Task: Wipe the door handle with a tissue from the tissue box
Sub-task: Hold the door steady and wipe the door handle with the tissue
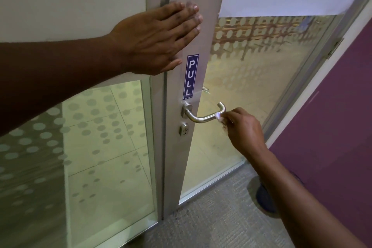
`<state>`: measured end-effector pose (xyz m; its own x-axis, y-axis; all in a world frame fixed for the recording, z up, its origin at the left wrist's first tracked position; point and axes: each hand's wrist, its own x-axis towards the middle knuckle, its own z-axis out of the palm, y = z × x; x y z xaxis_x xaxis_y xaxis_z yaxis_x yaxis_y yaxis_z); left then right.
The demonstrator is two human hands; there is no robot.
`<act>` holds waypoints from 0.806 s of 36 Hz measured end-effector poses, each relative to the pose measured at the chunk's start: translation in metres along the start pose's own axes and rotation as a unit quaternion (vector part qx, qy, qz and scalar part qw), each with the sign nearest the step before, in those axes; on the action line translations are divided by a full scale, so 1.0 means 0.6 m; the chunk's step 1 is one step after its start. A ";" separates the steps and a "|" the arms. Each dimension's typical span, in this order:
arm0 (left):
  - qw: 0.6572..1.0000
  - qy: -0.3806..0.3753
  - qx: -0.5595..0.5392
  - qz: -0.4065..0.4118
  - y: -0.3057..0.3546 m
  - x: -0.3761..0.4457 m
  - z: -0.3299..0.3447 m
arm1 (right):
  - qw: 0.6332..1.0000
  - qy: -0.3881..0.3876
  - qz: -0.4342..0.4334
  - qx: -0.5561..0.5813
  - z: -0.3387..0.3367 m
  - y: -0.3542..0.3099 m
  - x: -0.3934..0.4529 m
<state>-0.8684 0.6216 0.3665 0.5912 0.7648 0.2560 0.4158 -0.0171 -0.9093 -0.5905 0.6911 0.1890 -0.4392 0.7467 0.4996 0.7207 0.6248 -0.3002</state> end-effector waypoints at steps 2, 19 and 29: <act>1.000 -0.001 -0.004 -0.002 0.000 0.002 -0.003 | 1.000 0.002 -0.006 -0.011 -0.002 0.009 -0.006; 0.990 -0.051 -0.075 -0.106 0.050 0.019 -0.054 | 0.997 -0.017 -0.059 0.053 -0.012 0.080 0.035; 0.975 -0.059 -0.162 -0.139 0.179 0.031 -0.092 | 0.991 -0.006 -0.057 0.120 -0.025 0.085 0.014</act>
<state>-0.7745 0.5986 0.2917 0.3484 0.8375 0.4209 0.7567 0.0137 -0.6536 -0.5495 0.7259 0.1899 -0.5177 0.6702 0.5318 0.5186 0.7402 -0.4279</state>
